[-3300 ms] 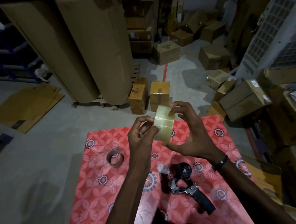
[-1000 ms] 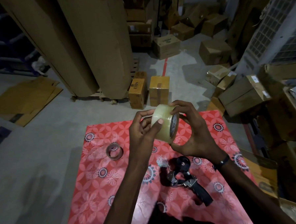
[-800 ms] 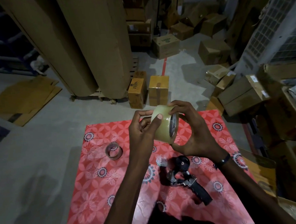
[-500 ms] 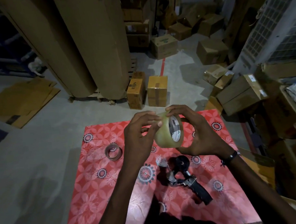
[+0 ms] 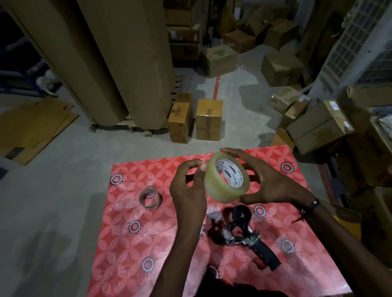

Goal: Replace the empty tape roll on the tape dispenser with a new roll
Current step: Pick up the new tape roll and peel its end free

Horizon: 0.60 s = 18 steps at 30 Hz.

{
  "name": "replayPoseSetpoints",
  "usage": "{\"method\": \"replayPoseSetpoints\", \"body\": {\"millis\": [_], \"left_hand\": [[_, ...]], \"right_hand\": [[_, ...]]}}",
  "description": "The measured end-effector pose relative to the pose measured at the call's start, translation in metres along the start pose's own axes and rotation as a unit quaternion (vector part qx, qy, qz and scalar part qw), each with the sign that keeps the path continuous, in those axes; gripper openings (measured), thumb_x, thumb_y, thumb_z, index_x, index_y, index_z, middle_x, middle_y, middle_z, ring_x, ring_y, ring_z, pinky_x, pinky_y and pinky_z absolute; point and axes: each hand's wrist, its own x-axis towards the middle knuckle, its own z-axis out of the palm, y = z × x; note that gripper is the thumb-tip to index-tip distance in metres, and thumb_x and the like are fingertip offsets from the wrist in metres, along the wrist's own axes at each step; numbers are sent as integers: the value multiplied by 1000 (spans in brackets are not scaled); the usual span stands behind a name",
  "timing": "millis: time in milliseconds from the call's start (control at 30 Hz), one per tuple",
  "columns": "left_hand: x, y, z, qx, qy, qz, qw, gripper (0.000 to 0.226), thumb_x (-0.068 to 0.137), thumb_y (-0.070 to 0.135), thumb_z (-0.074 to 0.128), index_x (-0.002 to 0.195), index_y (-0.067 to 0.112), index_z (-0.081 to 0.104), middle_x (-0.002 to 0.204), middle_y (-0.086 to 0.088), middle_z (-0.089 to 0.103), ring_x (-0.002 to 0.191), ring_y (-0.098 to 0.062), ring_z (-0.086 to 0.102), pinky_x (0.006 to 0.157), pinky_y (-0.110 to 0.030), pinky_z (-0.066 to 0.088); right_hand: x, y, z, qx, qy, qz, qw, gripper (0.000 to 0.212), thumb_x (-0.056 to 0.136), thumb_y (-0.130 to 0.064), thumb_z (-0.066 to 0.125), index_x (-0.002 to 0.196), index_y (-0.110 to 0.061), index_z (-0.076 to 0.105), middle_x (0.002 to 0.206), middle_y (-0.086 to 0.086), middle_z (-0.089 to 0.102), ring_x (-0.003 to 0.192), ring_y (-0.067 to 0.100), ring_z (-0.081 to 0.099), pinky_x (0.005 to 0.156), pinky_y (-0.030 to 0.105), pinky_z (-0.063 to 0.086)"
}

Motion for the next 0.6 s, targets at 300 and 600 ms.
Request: {"method": "replayPoseSetpoints", "body": {"millis": [300, 600], "left_hand": [[-6, -9, 2, 10, -27, 59, 998, 14, 103, 14, 61, 96, 25, 65, 101, 2, 66, 99, -18, 63, 85, -26, 47], [3, -12, -7, -21, -69, 17, 997, 20, 107, 13, 50, 89, 14, 57, 85, 10, 57, 82, -8, 52, 77, -21, 41]], "right_hand": [[11, -17, 26, -79, 116, -1, 990, 93, 49, -30, 103, 129, -26, 55, 114, -15, 70, 102, 6, 71, 83, 24, 56], [13, -10, 13, -52, 70, -28, 996, 106, 51, -10, 106, 143, -19, 54, 135, -10, 66, 128, 12, 64, 105, 29, 55]]}}
